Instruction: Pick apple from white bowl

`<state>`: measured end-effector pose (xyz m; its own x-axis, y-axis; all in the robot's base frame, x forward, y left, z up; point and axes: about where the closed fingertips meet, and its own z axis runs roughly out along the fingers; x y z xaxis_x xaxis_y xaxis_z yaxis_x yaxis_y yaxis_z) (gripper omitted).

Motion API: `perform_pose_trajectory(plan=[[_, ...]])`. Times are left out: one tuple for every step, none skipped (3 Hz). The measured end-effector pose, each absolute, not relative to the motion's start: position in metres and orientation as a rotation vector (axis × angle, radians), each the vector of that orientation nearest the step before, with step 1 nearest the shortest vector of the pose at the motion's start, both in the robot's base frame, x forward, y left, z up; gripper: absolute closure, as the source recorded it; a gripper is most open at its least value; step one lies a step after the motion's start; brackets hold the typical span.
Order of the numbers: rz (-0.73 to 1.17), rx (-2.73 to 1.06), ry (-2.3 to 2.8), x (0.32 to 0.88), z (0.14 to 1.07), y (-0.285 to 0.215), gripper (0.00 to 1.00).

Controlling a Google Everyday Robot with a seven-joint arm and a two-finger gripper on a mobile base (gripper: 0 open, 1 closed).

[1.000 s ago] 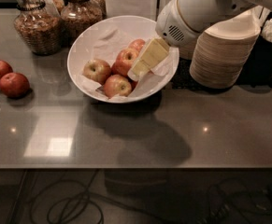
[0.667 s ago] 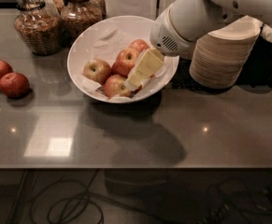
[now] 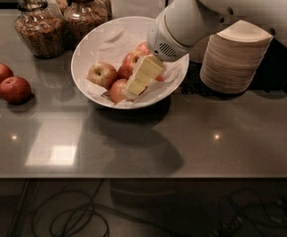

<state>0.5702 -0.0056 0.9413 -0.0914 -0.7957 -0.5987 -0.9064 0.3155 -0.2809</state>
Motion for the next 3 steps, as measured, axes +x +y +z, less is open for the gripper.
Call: perform_pose_trajectory(plan=[[0.196,-1.52,1.896,0.575,0.938,0.001,0.0],[0.19,-1.536,1.891,0.585,0.933,0.007,0.0],[0.182,-1.554,1.894,0.594,0.925,0.012,0.0]])
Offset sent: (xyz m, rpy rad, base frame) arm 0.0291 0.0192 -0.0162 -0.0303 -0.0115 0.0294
